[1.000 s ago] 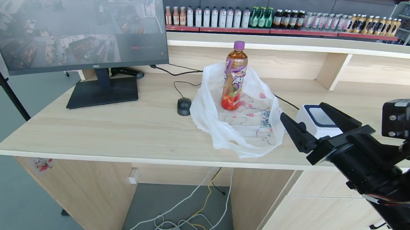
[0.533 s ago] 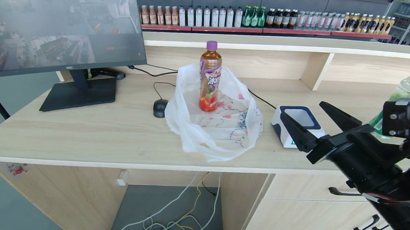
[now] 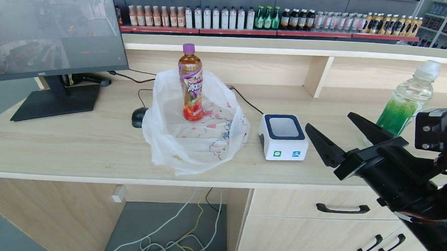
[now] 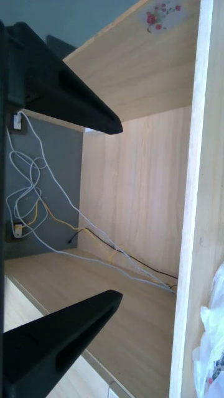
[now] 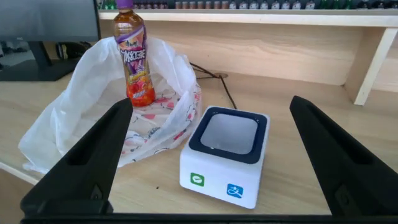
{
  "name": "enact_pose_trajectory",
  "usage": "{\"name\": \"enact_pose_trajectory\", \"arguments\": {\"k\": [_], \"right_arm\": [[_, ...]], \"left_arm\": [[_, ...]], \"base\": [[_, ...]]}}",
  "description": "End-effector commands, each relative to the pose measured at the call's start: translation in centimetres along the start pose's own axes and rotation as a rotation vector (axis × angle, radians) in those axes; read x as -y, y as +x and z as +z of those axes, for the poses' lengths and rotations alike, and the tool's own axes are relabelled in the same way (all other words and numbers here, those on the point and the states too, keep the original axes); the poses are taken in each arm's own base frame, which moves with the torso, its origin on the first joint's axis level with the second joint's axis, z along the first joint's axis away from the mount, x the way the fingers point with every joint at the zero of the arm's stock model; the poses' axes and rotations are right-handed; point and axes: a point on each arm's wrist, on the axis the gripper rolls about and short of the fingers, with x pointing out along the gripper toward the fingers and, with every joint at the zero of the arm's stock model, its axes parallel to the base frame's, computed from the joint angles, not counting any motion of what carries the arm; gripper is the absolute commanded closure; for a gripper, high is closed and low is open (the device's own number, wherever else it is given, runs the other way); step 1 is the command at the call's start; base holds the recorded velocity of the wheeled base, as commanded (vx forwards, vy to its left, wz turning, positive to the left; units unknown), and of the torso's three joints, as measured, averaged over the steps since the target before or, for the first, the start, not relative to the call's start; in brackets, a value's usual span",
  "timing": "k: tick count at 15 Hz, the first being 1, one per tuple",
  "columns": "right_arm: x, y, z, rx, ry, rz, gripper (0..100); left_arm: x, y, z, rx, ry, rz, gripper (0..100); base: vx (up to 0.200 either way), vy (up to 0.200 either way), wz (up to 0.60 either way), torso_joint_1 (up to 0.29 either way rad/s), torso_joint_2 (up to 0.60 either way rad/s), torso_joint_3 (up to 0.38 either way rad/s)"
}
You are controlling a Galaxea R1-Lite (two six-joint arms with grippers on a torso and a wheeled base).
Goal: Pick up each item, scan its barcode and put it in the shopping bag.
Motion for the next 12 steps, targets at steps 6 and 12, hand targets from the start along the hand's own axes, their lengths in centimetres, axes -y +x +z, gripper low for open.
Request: {"name": "enact_pose_trajectory", "arguments": {"k": [6,12], "right_arm": [[0.0,-0.6,0.0,-0.009,0.001,0.003,0],[0.0,-1.5,-0.2,-0.027,-0.002,0.007,0]], "left_arm": [[0.0,0.0,0.0,0.001,-0.001,0.001,0],[0.0,0.0,0.0,0.002,-0.001,0.001,0]], "base": [[0.000,-0.200,0.00,0.002,0.00,0.002],[0.000,-0.200,0.00,0.001,0.00,0.001]]}}
